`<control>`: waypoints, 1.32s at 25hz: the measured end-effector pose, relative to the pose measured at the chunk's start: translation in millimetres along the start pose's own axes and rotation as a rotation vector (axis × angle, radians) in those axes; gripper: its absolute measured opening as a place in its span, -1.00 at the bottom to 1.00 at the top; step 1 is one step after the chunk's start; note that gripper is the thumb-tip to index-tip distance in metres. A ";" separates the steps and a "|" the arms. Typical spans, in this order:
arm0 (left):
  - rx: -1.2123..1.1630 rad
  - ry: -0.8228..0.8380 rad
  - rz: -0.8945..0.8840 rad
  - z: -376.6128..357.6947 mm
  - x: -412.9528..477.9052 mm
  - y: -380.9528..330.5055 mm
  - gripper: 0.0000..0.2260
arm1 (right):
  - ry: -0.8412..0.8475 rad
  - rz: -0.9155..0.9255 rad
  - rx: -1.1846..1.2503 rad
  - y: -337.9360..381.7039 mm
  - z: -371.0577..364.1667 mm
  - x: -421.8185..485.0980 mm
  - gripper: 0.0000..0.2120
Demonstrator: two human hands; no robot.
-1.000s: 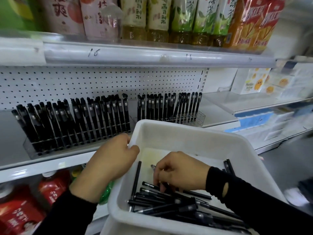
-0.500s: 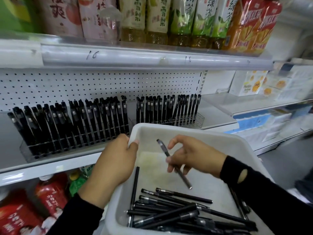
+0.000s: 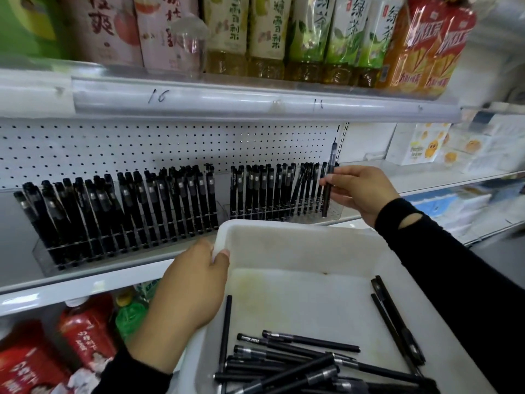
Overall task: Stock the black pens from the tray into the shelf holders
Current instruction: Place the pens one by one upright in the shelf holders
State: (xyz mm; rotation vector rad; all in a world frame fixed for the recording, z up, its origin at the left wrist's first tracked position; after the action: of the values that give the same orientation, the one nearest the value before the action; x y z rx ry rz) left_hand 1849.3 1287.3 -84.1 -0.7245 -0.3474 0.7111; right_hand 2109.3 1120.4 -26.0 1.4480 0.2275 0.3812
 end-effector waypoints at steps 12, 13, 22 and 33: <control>-0.049 -0.029 -0.038 -3.2 -1.5 0.8 -0.79 | -0.243 0.301 -0.612 -19.8 -47.3 51.0 -0.87; -0.051 -0.030 -0.038 -3.5 -1.3 1.4 -0.78 | -0.238 0.322 -0.650 -18.5 -49.3 51.9 -0.86; -0.072 -0.002 -0.022 -6.5 0.4 3.4 -0.78 | -0.185 0.357 -0.928 -10.3 -55.1 61.0 -0.95; -0.065 -0.004 -0.016 -7.1 0.2 2.3 -0.78 | -0.074 0.145 -1.091 -45.0 -56.4 74.8 -0.71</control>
State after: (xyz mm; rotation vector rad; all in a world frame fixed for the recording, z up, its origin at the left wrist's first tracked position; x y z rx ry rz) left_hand 1852.1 1285.3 -90.7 -0.7816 -0.3811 0.6890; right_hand 2162.0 1197.7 -71.3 0.3984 -0.1474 0.4628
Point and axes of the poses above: each hand's wrist, its own x-axis towards the middle knuckle, its own z-axis out of the back of the hand, y = z × x, the point moved 3 cm from there along x, towards the middle knuckle, and after that the axes turned 1 degree about -y, right-handed, at the moved point
